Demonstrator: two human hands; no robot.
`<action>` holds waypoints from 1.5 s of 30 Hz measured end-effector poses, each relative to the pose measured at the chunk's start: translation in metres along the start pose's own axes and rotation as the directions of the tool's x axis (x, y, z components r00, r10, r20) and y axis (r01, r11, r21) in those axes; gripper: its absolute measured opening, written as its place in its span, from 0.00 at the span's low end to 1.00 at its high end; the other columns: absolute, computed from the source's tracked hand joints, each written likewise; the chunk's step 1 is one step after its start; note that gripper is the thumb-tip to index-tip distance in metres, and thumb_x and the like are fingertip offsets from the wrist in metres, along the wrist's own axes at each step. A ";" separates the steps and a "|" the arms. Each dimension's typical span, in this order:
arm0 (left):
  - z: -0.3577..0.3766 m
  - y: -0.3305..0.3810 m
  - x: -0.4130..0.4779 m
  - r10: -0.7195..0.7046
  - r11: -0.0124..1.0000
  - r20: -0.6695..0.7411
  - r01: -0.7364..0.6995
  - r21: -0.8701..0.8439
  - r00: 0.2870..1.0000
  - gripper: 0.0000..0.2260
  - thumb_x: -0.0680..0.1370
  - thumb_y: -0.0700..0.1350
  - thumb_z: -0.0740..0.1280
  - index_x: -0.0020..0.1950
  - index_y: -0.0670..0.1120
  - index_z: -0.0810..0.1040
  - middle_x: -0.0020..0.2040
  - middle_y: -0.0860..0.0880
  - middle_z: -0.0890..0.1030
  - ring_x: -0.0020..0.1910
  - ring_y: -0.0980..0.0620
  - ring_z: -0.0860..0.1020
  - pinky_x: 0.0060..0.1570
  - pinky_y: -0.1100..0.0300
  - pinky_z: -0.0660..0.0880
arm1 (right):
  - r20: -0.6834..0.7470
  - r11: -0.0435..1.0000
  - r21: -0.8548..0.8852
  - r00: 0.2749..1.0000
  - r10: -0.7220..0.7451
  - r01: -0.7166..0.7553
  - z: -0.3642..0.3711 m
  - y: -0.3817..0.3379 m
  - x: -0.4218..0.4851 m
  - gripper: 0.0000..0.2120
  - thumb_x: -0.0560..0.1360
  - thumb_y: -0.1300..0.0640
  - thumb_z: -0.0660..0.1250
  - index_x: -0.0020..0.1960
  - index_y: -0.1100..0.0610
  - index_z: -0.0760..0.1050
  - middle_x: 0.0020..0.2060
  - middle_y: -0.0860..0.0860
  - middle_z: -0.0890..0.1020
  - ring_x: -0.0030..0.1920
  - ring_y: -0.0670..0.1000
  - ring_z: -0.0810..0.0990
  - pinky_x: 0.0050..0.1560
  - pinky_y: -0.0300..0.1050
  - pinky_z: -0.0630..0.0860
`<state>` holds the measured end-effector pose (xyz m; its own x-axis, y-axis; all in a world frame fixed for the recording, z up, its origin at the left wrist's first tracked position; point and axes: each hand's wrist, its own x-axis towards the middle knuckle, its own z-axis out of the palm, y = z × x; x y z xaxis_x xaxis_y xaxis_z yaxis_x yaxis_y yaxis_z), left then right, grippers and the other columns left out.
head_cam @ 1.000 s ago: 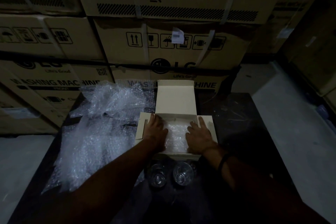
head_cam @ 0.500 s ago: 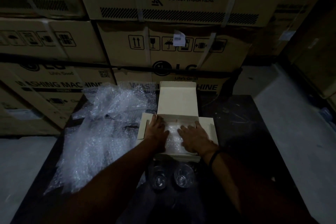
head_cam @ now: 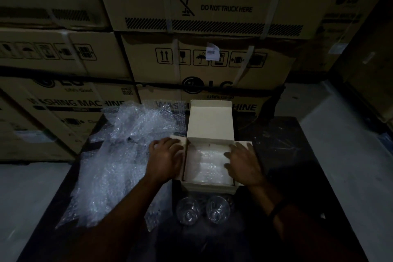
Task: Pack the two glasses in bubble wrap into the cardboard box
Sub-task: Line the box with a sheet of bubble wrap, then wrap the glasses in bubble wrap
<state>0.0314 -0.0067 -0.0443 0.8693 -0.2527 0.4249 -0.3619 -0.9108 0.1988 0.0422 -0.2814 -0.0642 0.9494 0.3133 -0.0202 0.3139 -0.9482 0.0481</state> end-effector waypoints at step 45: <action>-0.024 -0.070 -0.061 -0.510 0.856 0.301 0.511 0.082 0.806 0.16 0.76 0.51 0.63 0.63 0.52 0.78 0.63 0.47 0.77 0.62 0.43 0.73 0.60 0.48 0.68 | 0.055 0.951 0.307 0.999 0.003 -0.020 -0.033 -0.036 -0.052 0.25 0.77 0.41 0.60 0.71 0.50 0.69 0.75 0.52 0.61 0.75 0.52 0.57 0.74 0.48 0.52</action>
<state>-0.0041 0.0802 -0.0632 0.9864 0.1624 -0.0244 0.1618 -0.9353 0.3146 -0.0185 -0.2615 -0.0316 0.9487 0.3072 -0.0746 0.2788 -0.9243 -0.2608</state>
